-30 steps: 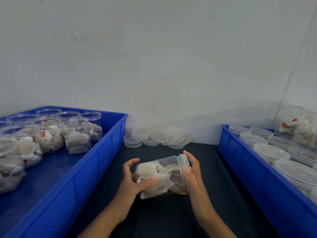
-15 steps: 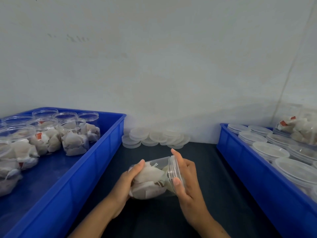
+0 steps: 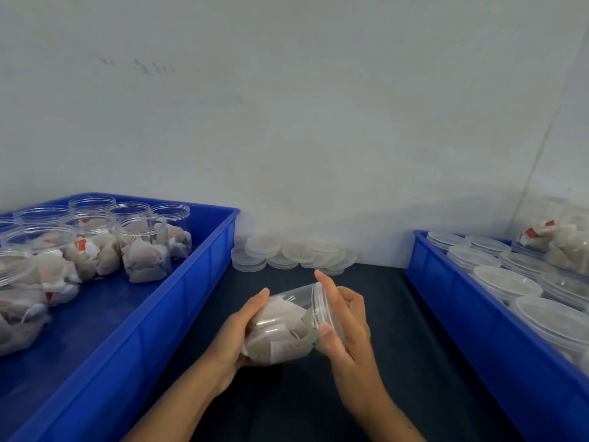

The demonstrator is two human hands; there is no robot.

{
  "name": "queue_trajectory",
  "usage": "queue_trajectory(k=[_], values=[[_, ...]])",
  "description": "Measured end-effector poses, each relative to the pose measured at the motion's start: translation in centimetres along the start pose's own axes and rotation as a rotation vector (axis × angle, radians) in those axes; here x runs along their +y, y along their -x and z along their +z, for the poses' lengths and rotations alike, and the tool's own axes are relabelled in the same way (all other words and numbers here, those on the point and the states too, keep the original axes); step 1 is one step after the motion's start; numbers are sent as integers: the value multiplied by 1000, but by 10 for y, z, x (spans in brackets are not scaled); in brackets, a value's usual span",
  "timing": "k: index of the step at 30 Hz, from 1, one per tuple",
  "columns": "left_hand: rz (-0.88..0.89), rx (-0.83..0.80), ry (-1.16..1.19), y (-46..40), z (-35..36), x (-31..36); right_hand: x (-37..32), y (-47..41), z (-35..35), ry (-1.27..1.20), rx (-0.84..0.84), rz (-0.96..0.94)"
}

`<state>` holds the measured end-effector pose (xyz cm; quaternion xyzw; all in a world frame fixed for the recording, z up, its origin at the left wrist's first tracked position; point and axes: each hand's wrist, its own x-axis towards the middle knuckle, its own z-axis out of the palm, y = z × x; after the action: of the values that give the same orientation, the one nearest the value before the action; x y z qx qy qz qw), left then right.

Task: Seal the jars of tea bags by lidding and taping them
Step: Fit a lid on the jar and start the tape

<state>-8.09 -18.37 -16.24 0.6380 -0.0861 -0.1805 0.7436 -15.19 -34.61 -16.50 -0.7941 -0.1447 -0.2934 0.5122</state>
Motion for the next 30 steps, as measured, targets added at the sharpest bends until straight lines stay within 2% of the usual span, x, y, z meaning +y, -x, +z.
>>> queue_trajectory(k=[5, 9, 11, 14, 17, 19, 22, 26, 30], values=[[193, 114, -27, 7, 14, -11, 3, 3, 0, -68, 58, 175], [321, 98, -113, 10, 20, -15, -1, 1, 0, -272, 83, 314], [346, 92, -89, 10, 21, -16, -1, 0, -3, -290, 71, 335], [286, 76, 7, 8, 18, -16, -2, -1, -7, -177, 61, 253], [105, -54, 102, 10, 15, -11, -5, 0, -10, -108, 21, 87], [51, -138, 110, 12, 14, -10, -5, 0, -13, -107, 3, 13], [69, -184, 124, 12, 15, -13, -4, -2, -14, -150, 27, 51], [174, -122, 105, 12, 20, -16, -8, -8, -10, -205, 97, 212], [443, -3, -156, 15, 24, -17, -9, -14, -12, -351, 113, 404]])
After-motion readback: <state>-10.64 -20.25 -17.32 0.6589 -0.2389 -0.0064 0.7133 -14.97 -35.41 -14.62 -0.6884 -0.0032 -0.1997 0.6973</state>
